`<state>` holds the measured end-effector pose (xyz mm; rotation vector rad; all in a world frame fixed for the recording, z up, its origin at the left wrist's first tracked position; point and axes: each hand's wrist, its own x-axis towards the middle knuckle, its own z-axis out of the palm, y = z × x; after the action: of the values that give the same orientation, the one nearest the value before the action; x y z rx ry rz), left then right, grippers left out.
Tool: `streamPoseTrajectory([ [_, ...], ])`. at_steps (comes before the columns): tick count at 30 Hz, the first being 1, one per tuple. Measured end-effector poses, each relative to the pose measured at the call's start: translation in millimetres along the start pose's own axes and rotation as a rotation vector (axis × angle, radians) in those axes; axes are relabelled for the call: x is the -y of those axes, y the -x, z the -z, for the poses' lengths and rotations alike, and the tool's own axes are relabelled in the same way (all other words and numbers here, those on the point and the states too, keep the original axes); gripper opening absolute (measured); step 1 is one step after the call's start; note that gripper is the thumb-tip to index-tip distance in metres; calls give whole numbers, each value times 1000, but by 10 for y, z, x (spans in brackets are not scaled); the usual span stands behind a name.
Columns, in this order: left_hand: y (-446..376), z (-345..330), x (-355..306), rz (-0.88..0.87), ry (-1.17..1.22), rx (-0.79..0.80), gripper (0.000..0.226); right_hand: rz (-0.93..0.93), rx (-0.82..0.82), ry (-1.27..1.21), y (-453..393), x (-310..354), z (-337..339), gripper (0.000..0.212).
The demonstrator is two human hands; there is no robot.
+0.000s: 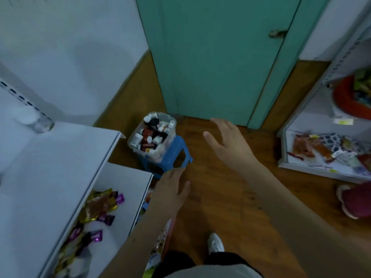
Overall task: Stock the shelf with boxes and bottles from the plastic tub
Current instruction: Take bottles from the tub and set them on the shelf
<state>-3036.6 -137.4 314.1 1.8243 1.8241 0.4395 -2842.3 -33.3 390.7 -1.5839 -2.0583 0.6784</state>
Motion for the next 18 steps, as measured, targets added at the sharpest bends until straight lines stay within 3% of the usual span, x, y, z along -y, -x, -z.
streamPoseTrajectory([
  [13,-1969,259,431,110,82,-13,50,124,92,26,-2361,-194,-231,59],
  [18,-2696,519,605,158,118,-130,53,238,181,106,-3333,67,-352,58],
])
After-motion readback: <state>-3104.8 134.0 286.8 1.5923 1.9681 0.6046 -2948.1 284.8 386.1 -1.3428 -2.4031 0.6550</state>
